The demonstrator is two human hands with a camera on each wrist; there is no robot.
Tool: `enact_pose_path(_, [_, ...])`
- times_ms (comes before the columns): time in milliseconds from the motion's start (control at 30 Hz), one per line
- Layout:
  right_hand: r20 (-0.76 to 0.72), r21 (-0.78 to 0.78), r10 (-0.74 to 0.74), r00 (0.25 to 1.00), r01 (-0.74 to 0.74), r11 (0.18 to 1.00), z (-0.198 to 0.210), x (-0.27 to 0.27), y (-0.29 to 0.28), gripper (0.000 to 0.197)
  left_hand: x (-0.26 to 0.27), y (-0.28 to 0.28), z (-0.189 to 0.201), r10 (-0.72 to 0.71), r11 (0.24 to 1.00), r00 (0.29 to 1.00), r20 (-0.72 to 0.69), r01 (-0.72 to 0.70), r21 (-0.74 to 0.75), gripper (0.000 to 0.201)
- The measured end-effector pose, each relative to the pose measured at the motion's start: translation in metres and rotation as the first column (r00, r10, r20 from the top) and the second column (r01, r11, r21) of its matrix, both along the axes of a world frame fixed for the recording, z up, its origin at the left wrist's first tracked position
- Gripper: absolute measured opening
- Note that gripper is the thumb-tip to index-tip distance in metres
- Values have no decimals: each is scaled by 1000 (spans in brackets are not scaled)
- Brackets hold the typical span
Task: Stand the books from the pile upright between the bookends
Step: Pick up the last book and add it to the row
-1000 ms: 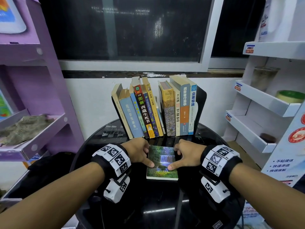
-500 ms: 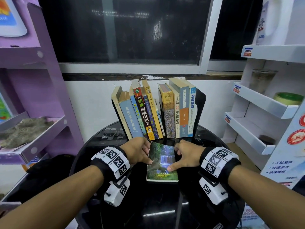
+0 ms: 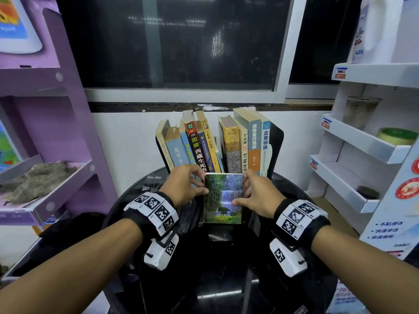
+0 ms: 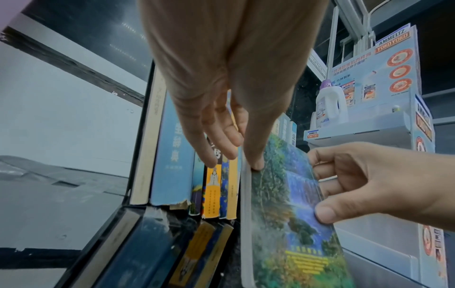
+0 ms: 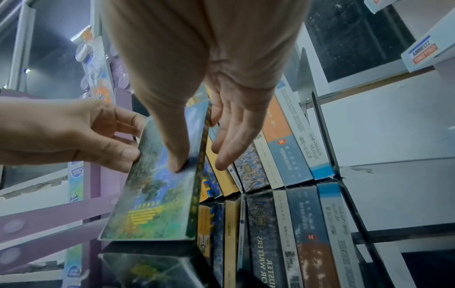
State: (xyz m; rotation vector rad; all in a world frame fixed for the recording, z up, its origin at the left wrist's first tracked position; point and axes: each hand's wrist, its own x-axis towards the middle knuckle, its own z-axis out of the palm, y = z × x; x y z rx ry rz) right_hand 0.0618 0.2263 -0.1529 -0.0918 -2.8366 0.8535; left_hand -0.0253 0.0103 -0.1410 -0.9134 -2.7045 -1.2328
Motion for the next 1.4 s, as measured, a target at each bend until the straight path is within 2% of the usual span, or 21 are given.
enact_pose_path(367, [-136, -116, 15, 991, -31, 993, -2, 4, 3, 34, -4, 1, 1, -36, 996, 999, -41, 39, 86, 33])
enact_pose_path(500, [-200, -164, 51, 978, -85, 983, 4, 3, 0, 35, -10, -3, 7, -22, 995, 998, -58, 27, 100, 34])
enact_pose_path(667, [-276, -163, 55, 960, -103, 981, 16, -1, -3, 32, -21, -8, 31, -21, 995, 990, -141, 34, 90, 48])
enact_pose_path(767, [-330, -146, 18, 944, -70, 987, 24, -1, -4, 31, -31, -9, 52, -23, 1000, 961, -275, 27, 12, 54])
enact_pose_path(867, [-382, -119, -16, 924, -32, 992, 33, 2, -2, 28, -42, -8, 73, -42, 995, 894, -447, -3, -99, 55])
enact_pose_path(1000, [-409, -89, -52, 911, 17, 996, 40, 4, 0, 27, -57, -4, 98, -35, 966, 807, -589, -124, -227, 61])
enact_pose_path(1133, [-450, -64, -74, 890, 51, 997, 44, 1, 2, 28, -72, 0, 112, -80, 929, 784, -616, -164, -330, 73])
enact_pose_path(1333, [-471, -63, -106, 876, 86, 994, 48, -3, 1, 29, -92, 9, 116, -156, 858, 847, -508, -139, -495, 92])
enact_pose_path(1400, [-468, -64, -109, 877, 89, 994, 49, -4, -1, 29, -95, 12, 115, -158, 853, 862, -482, -126, -506, 93])
